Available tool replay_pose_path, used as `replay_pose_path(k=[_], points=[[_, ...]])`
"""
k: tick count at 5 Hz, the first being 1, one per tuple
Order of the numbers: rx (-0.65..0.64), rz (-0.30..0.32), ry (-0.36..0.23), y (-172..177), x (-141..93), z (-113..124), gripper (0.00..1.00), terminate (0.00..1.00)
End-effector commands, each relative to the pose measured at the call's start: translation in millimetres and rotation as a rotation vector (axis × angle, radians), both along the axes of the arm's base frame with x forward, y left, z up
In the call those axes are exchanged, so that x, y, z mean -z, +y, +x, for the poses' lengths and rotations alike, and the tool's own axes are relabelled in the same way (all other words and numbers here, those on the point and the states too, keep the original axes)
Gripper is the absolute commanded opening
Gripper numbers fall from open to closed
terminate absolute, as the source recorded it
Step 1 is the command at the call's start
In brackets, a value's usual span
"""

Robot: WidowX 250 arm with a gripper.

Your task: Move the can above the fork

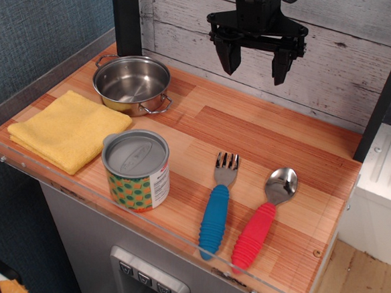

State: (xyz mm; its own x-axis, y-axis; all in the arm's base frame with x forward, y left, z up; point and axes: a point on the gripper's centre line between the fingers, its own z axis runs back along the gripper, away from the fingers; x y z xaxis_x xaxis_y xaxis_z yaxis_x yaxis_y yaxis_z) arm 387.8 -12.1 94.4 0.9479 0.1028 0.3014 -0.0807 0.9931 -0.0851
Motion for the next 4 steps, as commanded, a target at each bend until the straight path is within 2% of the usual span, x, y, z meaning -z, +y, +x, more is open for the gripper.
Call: replay_pose_path(k=[1,2,3,4], points=[[0.0,0.0,0.0,0.0,0.0,0.0,1.0,0.0],[0.056,-0.028,0.041,6.9,-4.7,-24.5,1.0,0.0],[0.087,0.014,0.032,18.0,-12.2,-57.8,1.0,0.0],[0.15,0.044,0.073,27.2,-15.4,-90.7,1.0,0.0]])
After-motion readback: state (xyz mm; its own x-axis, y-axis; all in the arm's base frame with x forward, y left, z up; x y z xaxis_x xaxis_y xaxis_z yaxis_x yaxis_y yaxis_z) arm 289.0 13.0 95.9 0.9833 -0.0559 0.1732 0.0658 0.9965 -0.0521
